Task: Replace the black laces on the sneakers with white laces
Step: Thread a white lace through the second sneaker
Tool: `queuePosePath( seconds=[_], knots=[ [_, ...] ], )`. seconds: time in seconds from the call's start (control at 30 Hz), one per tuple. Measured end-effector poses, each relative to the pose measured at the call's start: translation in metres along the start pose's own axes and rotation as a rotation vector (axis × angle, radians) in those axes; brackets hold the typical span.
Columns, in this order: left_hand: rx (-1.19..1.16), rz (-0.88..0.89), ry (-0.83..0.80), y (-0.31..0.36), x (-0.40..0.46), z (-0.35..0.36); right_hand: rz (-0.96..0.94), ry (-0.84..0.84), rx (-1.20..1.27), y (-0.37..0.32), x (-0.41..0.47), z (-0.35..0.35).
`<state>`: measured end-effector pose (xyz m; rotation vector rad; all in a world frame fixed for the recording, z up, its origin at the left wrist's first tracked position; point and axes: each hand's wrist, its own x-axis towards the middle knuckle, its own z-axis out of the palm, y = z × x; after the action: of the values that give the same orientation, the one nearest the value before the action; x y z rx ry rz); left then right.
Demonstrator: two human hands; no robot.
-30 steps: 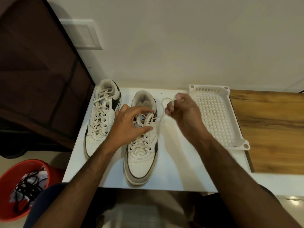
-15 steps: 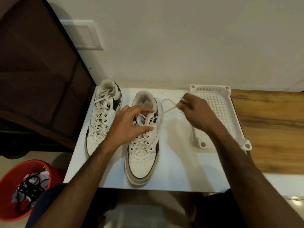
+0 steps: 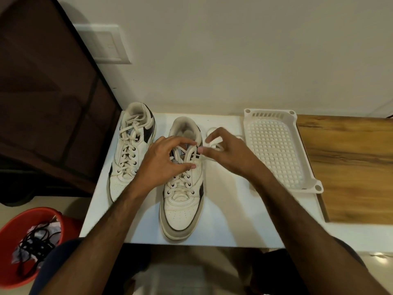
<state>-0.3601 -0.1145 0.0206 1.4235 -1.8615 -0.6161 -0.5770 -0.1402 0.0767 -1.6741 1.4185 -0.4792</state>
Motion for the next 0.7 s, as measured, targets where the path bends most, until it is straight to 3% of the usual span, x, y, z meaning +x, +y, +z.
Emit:
queuePosePath(
  seconds=[0.1, 0.2, 0.27, 0.4, 0.5, 0.57, 0.7],
  knots=[
    [0.005, 0.007, 0.002, 0.0, 0.0, 0.0, -0.051, -0.083, -0.234, 0.0, 0.0, 0.01],
    [0.017, 0.007, 0.006, 0.001, 0.0, 0.0, -0.101, -0.035, -0.246, -0.001, 0.002, 0.012],
    [0.012, 0.002, -0.001, 0.001, 0.0, 0.0, -0.132, 0.039, -0.1, 0.0, 0.004, 0.001],
    [-0.006, 0.014, -0.008, 0.001, 0.001, 0.0, -0.096, 0.28, 0.431, 0.012, 0.0, -0.032],
    [0.004, 0.026, -0.002, 0.001, 0.002, 0.001, -0.047, 0.3, 0.694, 0.014, 0.001, -0.029],
    [0.01, 0.029, -0.009, 0.0, 0.002, 0.001, -0.017, 0.212, 0.737, 0.011, 0.005, -0.017],
    [0.002, 0.008, -0.025, 0.0, 0.001, -0.001, 0.022, 0.134, 0.577, 0.009, 0.011, -0.001]
  ],
)
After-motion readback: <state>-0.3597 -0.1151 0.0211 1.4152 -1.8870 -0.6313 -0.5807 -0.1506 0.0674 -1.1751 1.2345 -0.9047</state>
